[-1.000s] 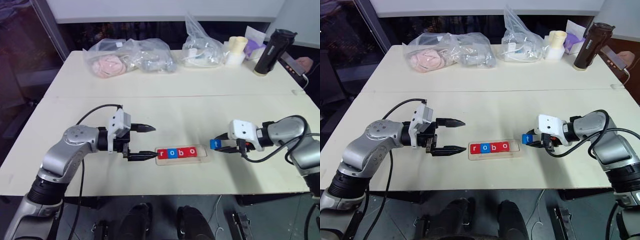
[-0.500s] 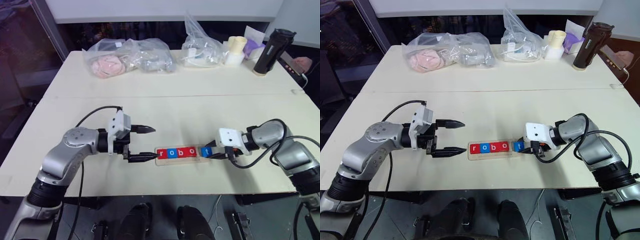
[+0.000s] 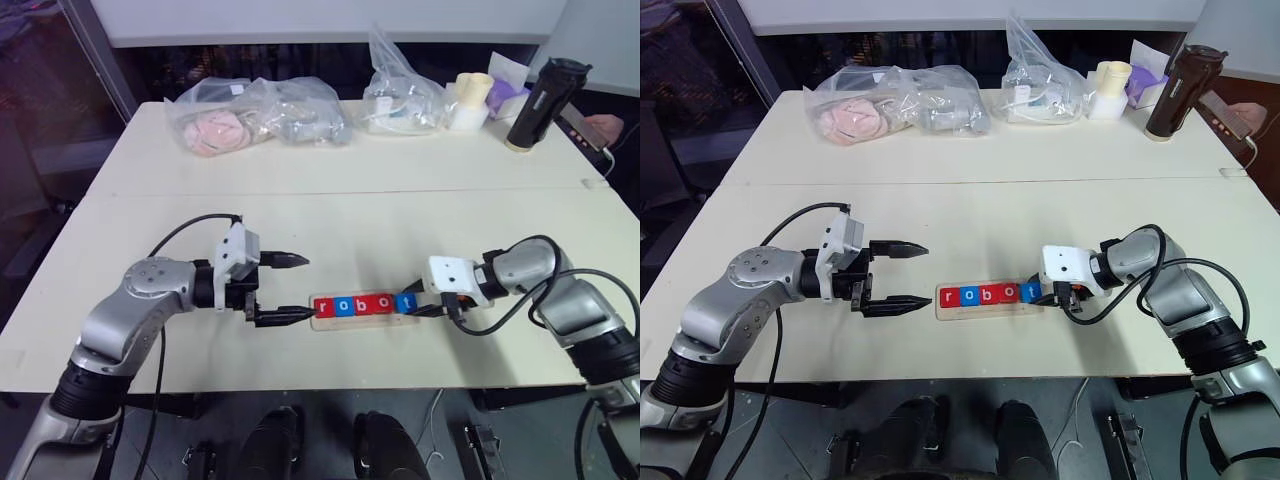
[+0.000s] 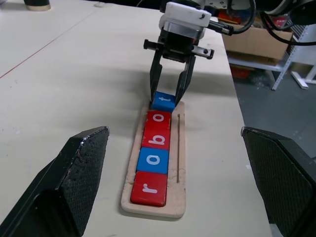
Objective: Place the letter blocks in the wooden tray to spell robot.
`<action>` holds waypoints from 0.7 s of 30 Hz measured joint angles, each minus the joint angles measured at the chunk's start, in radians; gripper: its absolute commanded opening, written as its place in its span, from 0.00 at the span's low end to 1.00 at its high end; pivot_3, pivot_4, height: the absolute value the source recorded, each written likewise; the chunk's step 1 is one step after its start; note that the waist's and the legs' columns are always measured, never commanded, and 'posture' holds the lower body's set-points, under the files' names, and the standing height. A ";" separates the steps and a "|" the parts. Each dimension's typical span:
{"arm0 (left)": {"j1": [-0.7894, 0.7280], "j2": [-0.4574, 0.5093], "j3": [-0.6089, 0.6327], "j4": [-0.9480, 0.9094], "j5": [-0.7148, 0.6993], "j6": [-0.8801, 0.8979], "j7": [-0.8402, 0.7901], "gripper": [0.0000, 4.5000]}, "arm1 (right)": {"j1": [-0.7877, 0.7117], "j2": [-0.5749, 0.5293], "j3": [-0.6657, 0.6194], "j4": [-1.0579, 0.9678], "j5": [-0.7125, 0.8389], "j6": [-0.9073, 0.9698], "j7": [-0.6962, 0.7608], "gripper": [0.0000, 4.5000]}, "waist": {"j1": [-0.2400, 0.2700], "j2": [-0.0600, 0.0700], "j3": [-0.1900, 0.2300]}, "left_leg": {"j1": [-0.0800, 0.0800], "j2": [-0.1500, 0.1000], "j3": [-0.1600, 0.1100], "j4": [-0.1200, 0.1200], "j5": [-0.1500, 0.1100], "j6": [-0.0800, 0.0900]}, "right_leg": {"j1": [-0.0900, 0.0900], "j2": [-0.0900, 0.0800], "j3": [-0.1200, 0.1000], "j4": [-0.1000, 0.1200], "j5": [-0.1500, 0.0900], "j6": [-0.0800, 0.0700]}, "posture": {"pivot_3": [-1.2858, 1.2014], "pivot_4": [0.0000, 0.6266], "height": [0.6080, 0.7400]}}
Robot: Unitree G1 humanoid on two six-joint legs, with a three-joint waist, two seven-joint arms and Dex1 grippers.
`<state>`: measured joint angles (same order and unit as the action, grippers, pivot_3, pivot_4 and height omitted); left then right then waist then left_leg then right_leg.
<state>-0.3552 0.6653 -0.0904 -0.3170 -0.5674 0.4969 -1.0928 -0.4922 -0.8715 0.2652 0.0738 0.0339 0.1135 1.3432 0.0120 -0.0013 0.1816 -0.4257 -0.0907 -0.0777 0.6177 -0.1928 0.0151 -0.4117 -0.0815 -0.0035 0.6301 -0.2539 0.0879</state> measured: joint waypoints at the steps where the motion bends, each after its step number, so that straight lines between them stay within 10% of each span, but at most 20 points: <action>1: 0.000 0.000 0.000 0.000 -0.002 0.000 0.004 1.00 | -0.001 0.003 0.001 0.000 -0.001 0.000 0.000 0.25 | 0.000 0.000 0.000 | 0.000 0.000 0.000 0.000 0.000 0.000 | 0.000 0.000 0.000 0.000 0.000 0.000 | 0.52 0.24 0.98; 16: 0.002 0.000 0.000 0.000 -0.010 0.000 0.016 1.00 | -0.008 0.018 0.001 -0.001 -0.012 0.013 0.010 0.25 | 0.000 0.000 0.000 | 0.000 0.000 0.000 0.000 0.000 0.000 | 0.000 0.000 0.000 0.000 0.000 0.000 | 0.52 0.24 0.98; 17: 0.002 0.000 0.000 0.000 -0.010 0.000 0.016 1.00 | -0.008 0.018 0.002 -0.001 -0.012 0.017 0.011 0.49 | 0.000 0.000 0.000 | 0.000 0.000 0.000 0.000 0.000 0.000 | 0.000 0.000 0.000 0.000 0.000 0.000 | 0.52 0.24 0.98; 21: 0.002 0.000 0.000 0.000 -0.010 0.000 0.017 1.00 | -0.018 0.024 0.003 -0.001 -0.012 0.027 0.015 0.90 | 0.000 0.000 0.000 | 0.000 0.000 0.000 0.000 0.000 0.000 | 0.000 0.000 0.000 0.000 0.000 0.000 | 0.52 0.24 0.98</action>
<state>-0.3529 0.6652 -0.0905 -0.3171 -0.5775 0.4970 -1.0760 -0.5098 -0.8473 0.2680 0.0724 0.0217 0.1402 1.3578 0.0118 -0.0013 0.1815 -0.4255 -0.0907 -0.0777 0.6177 -0.1928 0.0150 -0.4117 -0.0814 -0.0035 0.6303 -0.2538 0.0879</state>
